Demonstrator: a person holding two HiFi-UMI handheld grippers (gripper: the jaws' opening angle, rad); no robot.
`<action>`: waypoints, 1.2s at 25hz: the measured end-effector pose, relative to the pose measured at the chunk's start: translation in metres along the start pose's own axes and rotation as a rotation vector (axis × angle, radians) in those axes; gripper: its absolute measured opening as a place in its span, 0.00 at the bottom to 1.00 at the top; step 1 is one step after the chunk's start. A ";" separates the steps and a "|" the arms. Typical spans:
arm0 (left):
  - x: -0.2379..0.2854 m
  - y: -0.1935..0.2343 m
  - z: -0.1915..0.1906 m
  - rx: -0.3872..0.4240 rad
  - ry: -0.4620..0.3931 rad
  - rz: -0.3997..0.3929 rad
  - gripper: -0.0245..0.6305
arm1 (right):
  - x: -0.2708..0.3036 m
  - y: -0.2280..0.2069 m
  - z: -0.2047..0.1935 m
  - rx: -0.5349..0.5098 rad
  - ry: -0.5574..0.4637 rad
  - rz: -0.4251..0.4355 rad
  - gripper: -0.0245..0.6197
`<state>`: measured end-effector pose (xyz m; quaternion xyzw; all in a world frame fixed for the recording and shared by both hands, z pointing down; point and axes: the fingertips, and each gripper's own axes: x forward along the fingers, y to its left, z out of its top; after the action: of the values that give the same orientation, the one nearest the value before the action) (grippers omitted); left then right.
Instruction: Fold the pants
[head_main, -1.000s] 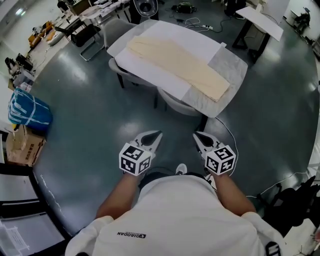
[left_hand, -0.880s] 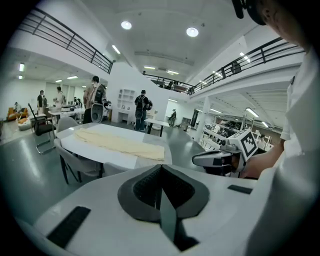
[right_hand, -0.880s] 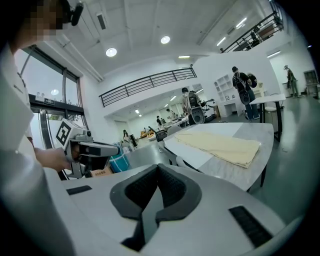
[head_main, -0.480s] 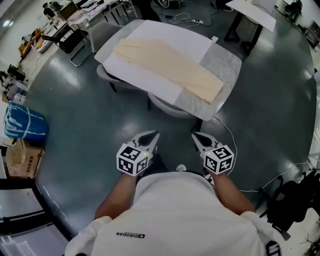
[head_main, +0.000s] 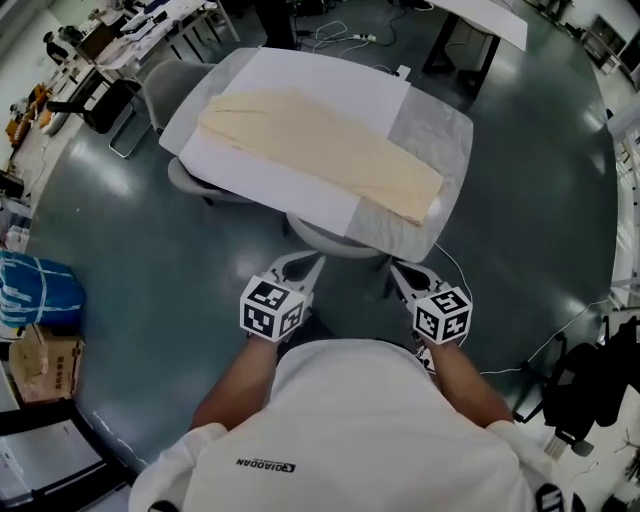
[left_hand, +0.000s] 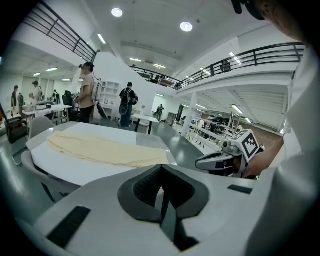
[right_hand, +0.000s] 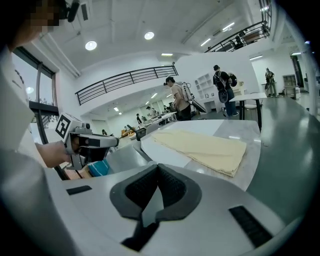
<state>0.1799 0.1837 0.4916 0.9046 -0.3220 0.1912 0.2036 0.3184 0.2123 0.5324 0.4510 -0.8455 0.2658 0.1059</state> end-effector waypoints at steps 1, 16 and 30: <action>0.006 0.010 0.007 0.012 0.004 -0.016 0.08 | 0.009 -0.004 0.006 0.001 0.001 -0.019 0.07; 0.056 0.142 0.073 0.174 0.094 -0.259 0.08 | 0.112 -0.028 0.062 0.156 -0.080 -0.299 0.07; 0.102 0.184 0.060 0.177 0.190 -0.367 0.08 | 0.106 -0.099 0.048 0.223 -0.045 -0.569 0.07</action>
<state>0.1443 -0.0278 0.5345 0.9403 -0.1131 0.2629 0.1842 0.3422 0.0662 0.5720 0.6843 -0.6530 0.3064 0.1070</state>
